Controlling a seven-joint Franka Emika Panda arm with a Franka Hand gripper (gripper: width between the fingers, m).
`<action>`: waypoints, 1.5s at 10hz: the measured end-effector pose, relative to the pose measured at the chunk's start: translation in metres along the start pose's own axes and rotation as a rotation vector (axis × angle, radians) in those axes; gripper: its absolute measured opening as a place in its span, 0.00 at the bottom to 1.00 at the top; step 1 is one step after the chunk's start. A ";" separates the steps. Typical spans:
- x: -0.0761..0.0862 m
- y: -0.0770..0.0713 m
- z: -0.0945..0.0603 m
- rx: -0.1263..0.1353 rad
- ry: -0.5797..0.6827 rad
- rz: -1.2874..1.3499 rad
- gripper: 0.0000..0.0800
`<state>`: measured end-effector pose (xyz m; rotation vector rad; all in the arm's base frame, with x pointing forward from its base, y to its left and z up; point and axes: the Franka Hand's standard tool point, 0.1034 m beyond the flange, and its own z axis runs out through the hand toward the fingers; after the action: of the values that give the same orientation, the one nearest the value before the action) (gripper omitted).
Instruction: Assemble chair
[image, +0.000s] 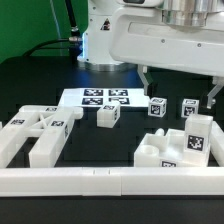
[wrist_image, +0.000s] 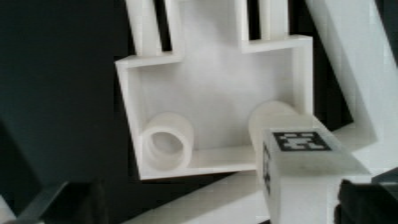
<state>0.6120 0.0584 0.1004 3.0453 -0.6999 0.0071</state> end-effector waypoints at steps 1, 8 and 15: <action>-0.014 0.019 0.001 -0.001 -0.003 -0.072 0.81; -0.027 0.065 0.008 -0.010 -0.004 -0.145 0.81; -0.043 0.113 0.027 -0.045 -0.020 -0.388 0.81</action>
Offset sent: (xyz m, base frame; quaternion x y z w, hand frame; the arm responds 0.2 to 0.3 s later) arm -0.0149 -0.0457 -0.0068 -0.0011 0.0207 -0.0459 0.9987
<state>0.5245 -0.0247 0.0746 3.0835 -0.0990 -0.0440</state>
